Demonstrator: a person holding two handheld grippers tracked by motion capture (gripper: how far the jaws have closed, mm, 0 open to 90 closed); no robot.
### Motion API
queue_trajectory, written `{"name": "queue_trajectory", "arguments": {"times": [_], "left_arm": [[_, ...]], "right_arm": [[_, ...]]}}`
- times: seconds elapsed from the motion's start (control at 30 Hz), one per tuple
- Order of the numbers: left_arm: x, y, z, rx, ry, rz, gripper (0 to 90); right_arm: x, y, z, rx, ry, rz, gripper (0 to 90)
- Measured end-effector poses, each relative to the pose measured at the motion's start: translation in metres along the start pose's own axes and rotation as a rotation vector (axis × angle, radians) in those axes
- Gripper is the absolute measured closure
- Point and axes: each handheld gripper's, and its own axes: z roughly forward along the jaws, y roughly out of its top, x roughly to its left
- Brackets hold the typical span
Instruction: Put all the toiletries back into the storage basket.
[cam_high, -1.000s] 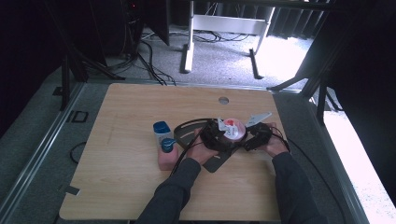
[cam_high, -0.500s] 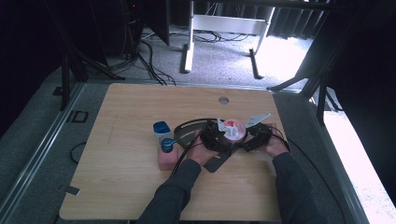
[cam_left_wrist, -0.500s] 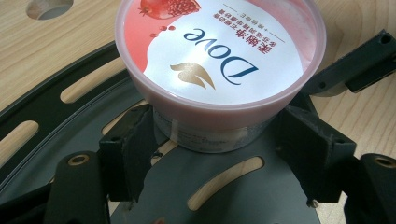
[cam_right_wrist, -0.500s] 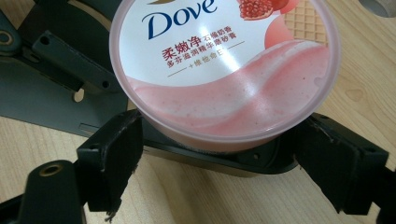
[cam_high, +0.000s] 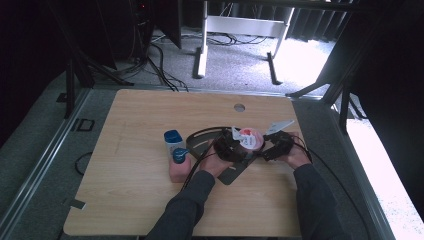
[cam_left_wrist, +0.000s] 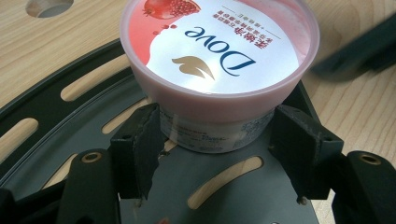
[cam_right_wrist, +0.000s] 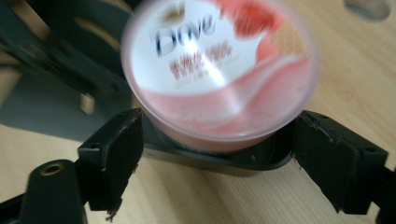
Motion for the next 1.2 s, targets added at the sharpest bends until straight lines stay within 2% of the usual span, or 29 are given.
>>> {"name": "queue_trajectory", "arguments": {"times": [0.07, 0.17, 0.23, 0.27, 0.4, 0.53, 0.7, 0.87, 0.93, 1.0, 1.03, 1.07, 1.2], "left_arm": [[0.001, 0.000, -0.001, 0.004, -0.001, 0.005, 34.7], [0.000, 0.000, -0.001, 0.004, 0.004, 0.010, 35.5], [0.000, 0.000, -0.002, 0.004, 0.007, 0.015, 37.1], [0.000, 0.000, -0.002, 0.003, 0.008, 0.015, 37.3], [0.001, 0.000, -0.002, 0.001, -0.002, 0.011, 38.9], [0.001, 0.000, -0.003, -0.005, -0.008, 0.007, 40.6], [0.001, 0.004, -0.011, -0.041, -0.006, 0.006, 44.9], [0.001, 0.004, -0.012, -0.038, -0.003, 0.008, 45.6], [0.001, 0.003, -0.014, -0.042, -0.018, 0.004, 45.7], [0.000, 0.003, -0.015, -0.050, -0.022, 0.001, 46.0], [0.000, 0.004, -0.019, -0.055, -0.025, -0.002, 46.1], [0.000, 0.004, -0.020, -0.060, -0.027, -0.004, 46.1], [0.000, 0.005, -0.025, -0.066, -0.034, -0.015, 46.1]], "right_arm": [[-0.002, 0.001, -0.009, -0.012, 0.013, 0.004, 18.9], [-0.004, 0.000, -0.012, 0.002, 0.015, 0.006, 18.9], [-0.007, -0.005, -0.009, 0.011, 0.011, 0.023, 18.4], [-0.011, -0.011, -0.004, 0.008, 0.025, 0.050, 18.4], [-0.013, -0.020, 0.008, 0.016, 0.026, 0.081, 18.0], [-0.016, -0.023, 0.008, -0.015, 0.059, 0.114, 17.8], [-0.014, -0.019, 0.004, -0.041, 0.074, 0.098, 17.7], [-0.013, -0.020, 0.004, -0.042, 0.067, 0.092, 17.8], [-0.010, -0.023, 0.002, -0.059, 0.065, 0.089, 22.0], [-0.009, -0.024, 0.000, -0.067, 0.068, 0.093, 22.0], [-0.005, -0.027, -0.003, -0.086, 0.052, 0.097, 22.7], [-0.003, -0.029, -0.004, -0.097, 0.055, 0.104, 23.1], [0.009, -0.033, -0.009, -0.104, 0.029, 0.095, 26.5]]}}
